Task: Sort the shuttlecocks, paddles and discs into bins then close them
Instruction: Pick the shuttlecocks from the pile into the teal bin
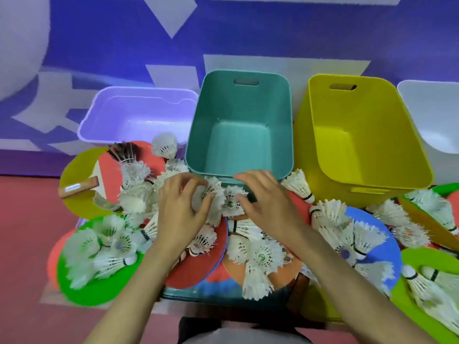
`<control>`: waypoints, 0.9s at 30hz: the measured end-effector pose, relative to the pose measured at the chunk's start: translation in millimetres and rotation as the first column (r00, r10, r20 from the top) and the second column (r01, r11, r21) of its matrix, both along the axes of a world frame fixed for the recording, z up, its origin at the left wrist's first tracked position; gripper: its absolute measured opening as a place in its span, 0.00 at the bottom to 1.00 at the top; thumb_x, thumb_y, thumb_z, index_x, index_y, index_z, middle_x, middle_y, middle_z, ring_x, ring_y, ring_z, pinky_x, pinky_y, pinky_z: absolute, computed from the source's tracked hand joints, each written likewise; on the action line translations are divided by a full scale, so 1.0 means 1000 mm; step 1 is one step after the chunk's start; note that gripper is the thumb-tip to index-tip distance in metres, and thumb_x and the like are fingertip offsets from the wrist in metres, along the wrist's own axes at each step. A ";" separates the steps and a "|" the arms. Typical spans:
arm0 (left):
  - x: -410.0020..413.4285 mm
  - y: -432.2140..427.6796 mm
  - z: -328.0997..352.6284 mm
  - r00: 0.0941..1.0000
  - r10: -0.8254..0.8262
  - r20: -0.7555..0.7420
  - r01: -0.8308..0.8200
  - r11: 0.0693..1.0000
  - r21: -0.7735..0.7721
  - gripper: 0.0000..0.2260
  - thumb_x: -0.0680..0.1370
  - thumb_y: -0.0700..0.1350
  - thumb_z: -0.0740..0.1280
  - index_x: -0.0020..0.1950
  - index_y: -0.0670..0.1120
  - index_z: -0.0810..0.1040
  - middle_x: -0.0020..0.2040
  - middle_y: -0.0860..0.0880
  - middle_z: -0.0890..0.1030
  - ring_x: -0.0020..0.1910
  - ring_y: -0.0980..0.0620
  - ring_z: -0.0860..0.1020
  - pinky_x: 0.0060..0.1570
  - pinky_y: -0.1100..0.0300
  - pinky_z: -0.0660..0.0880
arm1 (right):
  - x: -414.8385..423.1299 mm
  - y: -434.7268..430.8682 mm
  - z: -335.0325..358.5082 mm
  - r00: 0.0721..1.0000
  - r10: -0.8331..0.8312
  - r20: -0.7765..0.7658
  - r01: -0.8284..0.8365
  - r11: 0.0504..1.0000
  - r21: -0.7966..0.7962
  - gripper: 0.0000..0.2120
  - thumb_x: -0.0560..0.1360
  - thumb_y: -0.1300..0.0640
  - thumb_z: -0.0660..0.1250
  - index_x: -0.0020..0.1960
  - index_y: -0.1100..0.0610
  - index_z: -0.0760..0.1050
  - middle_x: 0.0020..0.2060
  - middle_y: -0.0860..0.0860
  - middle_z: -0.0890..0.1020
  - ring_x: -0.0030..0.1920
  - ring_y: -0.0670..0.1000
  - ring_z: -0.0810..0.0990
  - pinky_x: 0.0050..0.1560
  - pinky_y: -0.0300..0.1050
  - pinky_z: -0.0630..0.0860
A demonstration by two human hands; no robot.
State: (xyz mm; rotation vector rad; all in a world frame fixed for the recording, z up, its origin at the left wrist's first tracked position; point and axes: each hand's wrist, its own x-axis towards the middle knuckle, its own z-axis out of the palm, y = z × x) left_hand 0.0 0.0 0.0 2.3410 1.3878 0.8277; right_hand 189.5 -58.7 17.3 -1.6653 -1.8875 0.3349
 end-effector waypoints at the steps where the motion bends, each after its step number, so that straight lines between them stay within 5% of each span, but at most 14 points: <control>1: -0.006 -0.002 -0.003 1.000 0.003 -0.015 -0.002 1.000 0.018 0.13 0.74 0.53 0.65 0.50 0.45 0.79 0.52 0.47 0.76 0.53 0.46 0.72 0.54 0.50 0.69 | -0.006 0.000 -0.005 0.999 0.024 0.047 -0.024 1.000 0.011 0.15 0.76 0.56 0.65 0.62 0.58 0.73 0.55 0.51 0.77 0.57 0.51 0.72 0.59 0.41 0.68; 6: -0.023 -0.001 -0.015 0.979 -0.035 -0.200 0.043 0.998 0.035 0.21 0.71 0.62 0.65 0.52 0.47 0.80 0.60 0.43 0.74 0.59 0.43 0.69 0.58 0.50 0.65 | -0.021 0.000 -0.031 0.980 0.057 0.191 -0.035 0.992 -0.118 0.15 0.73 0.58 0.68 0.60 0.57 0.75 0.52 0.52 0.78 0.53 0.55 0.76 0.53 0.48 0.75; 10: -0.023 0.004 -0.026 0.943 -0.128 -0.307 0.154 0.986 0.062 0.25 0.67 0.66 0.67 0.51 0.47 0.81 0.66 0.40 0.71 0.65 0.38 0.66 0.62 0.46 0.64 | -0.018 0.001 -0.048 0.954 0.093 0.285 0.004 0.946 -0.325 0.18 0.75 0.62 0.62 0.64 0.56 0.71 0.59 0.52 0.74 0.61 0.54 0.70 0.62 0.49 0.69; 14: -0.021 0.005 -0.032 0.916 -0.184 -0.357 0.202 0.979 0.012 0.24 0.67 0.65 0.66 0.49 0.47 0.82 0.69 0.39 0.68 0.67 0.36 0.63 0.64 0.38 0.63 | -0.016 0.007 -0.056 0.964 0.085 0.250 0.017 0.925 -0.379 0.16 0.73 0.68 0.60 0.61 0.60 0.73 0.58 0.53 0.72 0.61 0.53 0.68 0.59 0.50 0.72; 20: -0.021 0.004 -0.037 0.957 -0.148 -0.249 0.168 0.984 0.060 0.07 0.72 0.46 0.67 0.40 0.45 0.83 0.65 0.40 0.72 0.67 0.38 0.64 0.64 0.41 0.65 | -0.012 0.003 -0.067 0.970 0.024 0.242 0.019 0.985 -0.174 0.06 0.69 0.70 0.70 0.43 0.62 0.78 0.45 0.53 0.77 0.50 0.54 0.74 0.42 0.51 0.80; 22: -0.022 0.005 -0.038 0.968 -0.122 -0.220 0.140 0.988 0.068 0.09 0.73 0.49 0.67 0.43 0.45 0.83 0.65 0.40 0.71 0.68 0.38 0.64 0.64 0.42 0.66 | -0.010 -0.006 -0.063 0.976 0.008 0.219 0.003 0.999 -0.050 0.07 0.67 0.68 0.73 0.42 0.61 0.78 0.43 0.52 0.78 0.47 0.54 0.76 0.38 0.49 0.79; 27: -0.019 -0.001 -0.035 0.956 -0.142 -0.256 0.159 0.986 0.049 0.20 0.70 0.62 0.67 0.49 0.48 0.82 0.67 0.41 0.70 0.69 0.39 0.62 0.68 0.43 0.62 | 0.004 -0.027 -0.058 0.982 -0.010 0.188 -0.014 0.992 0.123 0.06 0.70 0.69 0.70 0.45 0.61 0.79 0.44 0.52 0.79 0.51 0.52 0.75 0.47 0.44 0.77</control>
